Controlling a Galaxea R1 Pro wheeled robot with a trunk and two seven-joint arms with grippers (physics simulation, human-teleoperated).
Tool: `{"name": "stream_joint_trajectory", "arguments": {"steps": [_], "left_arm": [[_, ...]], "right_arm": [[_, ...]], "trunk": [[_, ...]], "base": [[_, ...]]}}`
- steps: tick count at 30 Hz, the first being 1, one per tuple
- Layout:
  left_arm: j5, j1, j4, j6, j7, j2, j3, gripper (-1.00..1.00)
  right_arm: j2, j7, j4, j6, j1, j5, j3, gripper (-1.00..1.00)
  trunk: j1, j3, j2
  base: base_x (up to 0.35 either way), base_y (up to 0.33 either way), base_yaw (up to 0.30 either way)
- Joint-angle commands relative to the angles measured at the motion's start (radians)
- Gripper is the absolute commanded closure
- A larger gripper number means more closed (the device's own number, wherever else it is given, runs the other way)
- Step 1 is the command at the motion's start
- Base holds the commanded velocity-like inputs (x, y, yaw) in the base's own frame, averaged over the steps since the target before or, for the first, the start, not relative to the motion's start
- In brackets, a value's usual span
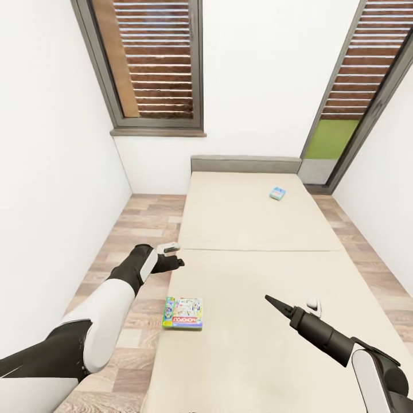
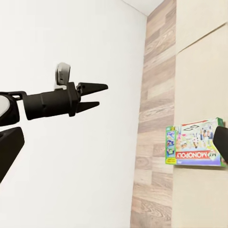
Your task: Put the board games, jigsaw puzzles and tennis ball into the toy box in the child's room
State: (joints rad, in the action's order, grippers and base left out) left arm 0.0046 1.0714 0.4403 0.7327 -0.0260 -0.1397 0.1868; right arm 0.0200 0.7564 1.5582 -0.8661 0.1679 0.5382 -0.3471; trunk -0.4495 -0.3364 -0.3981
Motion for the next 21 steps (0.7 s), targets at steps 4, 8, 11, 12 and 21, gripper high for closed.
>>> {"name": "stream_joint_trajectory", "arguments": {"steps": [4, 8, 11, 12, 21], "left_arm": [[0.0, 0.002, 0.002, 0.007, -0.002, 0.0, 0.006, -1.0], [0.0, 0.011, 0.003, 0.008, -0.002, 0.0, 0.006, -1.0], [0.0, 0.022, 0.003, 0.01, -0.002, 0.001, 0.006, -1.0], [0.0, 0.025, 0.003, 0.01, -0.003, 0.001, 0.006, -1.0], [0.0, 0.035, 0.003, 0.01, -0.002, 0.002, 0.007, -1.0]], "right_arm": [[0.0, 0.003, 0.0, -0.005, 0.001, 0.0, -0.001, -1.0], [0.0, 0.003, 0.001, -0.005, 0.001, 0.001, -0.001, -1.0], [0.0, 0.004, 0.001, -0.006, 0.001, 0.001, -0.001, -1.0], [0.0, 0.005, 0.001, -0.006, 0.001, 0.001, -0.001, -1.0], [0.004, 0.062, 0.004, -0.009, 0.001, 0.004, -0.012, -1.0]], "trunk": [[0.0, -0.008, -0.002], [0.0, -0.015, -0.002], [0.0, -0.019, -0.002], [0.0, -0.021, -0.002], [0.0, -0.036, -0.002]], "base": [[0.0, 0.0, 0.0], [0.0, 0.0, 0.0], [0.0, 0.0, 0.0], [0.0, 0.0, 0.0], [0.0, 0.0, 0.0]]}}
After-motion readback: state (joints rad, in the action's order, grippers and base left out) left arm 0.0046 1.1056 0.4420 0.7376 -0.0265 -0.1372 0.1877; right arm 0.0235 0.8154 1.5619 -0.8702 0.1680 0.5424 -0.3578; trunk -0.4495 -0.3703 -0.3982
